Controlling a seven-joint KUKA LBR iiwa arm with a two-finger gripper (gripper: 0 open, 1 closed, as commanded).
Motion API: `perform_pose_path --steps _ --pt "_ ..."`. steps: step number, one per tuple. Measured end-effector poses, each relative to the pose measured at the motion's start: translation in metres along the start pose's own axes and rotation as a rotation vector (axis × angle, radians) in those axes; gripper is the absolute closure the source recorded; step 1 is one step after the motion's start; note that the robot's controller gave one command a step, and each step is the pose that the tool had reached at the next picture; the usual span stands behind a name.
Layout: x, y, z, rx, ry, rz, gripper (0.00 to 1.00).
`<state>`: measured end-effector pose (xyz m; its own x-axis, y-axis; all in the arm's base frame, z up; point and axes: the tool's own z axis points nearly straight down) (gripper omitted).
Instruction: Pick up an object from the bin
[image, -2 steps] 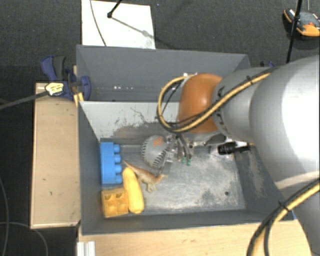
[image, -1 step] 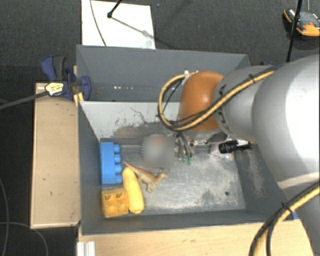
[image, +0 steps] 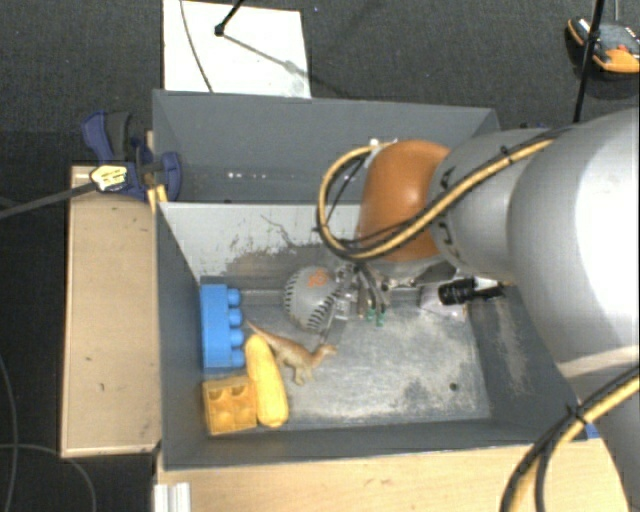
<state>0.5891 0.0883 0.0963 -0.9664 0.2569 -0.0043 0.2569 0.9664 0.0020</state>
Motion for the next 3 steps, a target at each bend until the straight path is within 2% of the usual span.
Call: perform_pose_path --steps 3 --pt "0.000 0.000 -0.017 0.001 0.002 -0.004 1.00"
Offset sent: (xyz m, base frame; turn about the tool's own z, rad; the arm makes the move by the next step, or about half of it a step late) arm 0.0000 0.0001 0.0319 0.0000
